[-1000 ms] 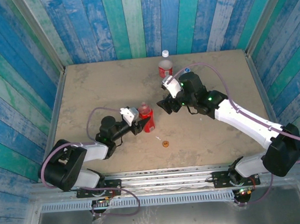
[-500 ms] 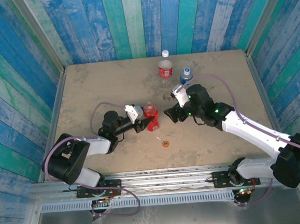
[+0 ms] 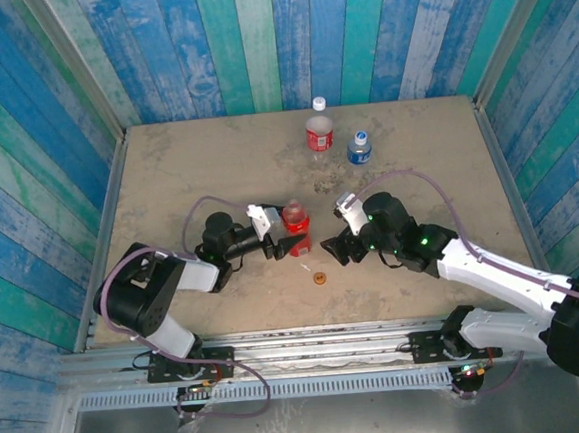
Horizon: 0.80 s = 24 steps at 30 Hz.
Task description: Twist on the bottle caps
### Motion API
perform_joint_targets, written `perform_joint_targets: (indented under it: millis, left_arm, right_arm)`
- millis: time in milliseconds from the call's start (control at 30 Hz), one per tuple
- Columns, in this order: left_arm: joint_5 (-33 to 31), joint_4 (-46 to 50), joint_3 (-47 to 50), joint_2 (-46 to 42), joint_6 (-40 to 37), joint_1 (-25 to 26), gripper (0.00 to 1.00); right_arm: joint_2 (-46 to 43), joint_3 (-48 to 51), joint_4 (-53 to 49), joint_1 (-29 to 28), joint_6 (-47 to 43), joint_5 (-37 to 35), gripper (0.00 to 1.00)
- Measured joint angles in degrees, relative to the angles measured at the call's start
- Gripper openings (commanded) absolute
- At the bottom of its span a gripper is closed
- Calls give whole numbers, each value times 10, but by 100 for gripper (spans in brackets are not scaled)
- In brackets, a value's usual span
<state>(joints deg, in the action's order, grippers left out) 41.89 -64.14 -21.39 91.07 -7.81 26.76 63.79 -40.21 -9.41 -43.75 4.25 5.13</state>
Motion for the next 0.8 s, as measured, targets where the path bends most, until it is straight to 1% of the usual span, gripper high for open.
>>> perform_joint_targets:
  millis: [33, 100, 333, 567, 700, 733, 800]
  left_arm:
    - [2, -2, 0, 0, 2, 0, 94]
    - [3, -3, 0, 0, 5, 0, 95]
    - [9, -20, -8, 16, 17, 0, 92]
    - [16, -54, -9, 35, 38, 0, 79]
    - [18, -64, -9, 35, 40, 0, 78]
    - [18, -66, -9, 35, 42, 0, 73]
    - [21, -65, -11, 35, 43, 0, 71]
  right_arm:
    - [1, 0, 3, 0, 0, 0, 90]
    - [2, 0, 8, -1, 0, 0, 90]
    - [6, 3, 14, -3, 2, -2, 90]
    - [5, 10, 16, -4, 5, -2, 90]
    - [6, 12, 18, -5, 5, -2, 90]
    - [7, 14, 19, -6, 6, -2, 90]
    - [8, 16, 19, -10, 8, -3, 90]
